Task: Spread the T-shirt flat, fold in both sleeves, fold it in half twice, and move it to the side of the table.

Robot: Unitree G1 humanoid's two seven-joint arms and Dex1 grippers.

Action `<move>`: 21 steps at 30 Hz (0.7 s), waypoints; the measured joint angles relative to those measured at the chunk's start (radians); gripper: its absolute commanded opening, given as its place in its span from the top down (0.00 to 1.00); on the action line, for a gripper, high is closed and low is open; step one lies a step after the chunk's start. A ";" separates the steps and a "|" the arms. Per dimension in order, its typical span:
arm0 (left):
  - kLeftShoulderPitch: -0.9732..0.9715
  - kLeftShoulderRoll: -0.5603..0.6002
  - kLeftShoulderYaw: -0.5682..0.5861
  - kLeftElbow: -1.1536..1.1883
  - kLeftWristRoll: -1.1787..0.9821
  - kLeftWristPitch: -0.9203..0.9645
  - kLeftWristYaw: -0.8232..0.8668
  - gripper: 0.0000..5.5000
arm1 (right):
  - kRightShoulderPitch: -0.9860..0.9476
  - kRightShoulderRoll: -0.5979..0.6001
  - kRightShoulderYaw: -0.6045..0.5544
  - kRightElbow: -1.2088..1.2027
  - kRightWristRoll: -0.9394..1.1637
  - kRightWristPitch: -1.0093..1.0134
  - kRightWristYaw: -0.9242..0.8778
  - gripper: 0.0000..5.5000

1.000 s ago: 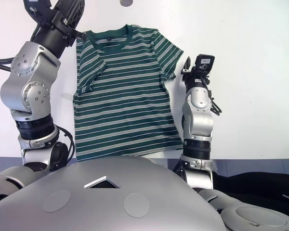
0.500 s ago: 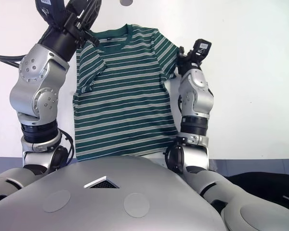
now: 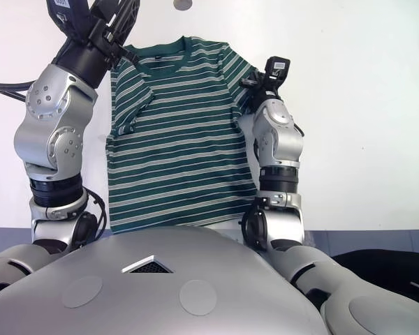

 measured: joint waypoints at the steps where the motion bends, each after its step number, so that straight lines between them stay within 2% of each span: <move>1: 0.000 0.000 0.000 0.001 0.000 -0.001 0.000 0.72 | 0.002 0.000 0.002 0.000 -0.010 -0.008 -0.002 1.00; 10: 0.000 0.004 0.008 0.014 0.002 -0.005 0.000 0.72 | -0.002 0.025 0.083 -0.074 -0.077 -0.014 -0.042 1.00; 21: 0.018 -0.001 0.008 0.018 0.009 -0.022 0.003 0.72 | 0.000 0.062 0.344 -0.117 -0.211 0.001 0.017 1.00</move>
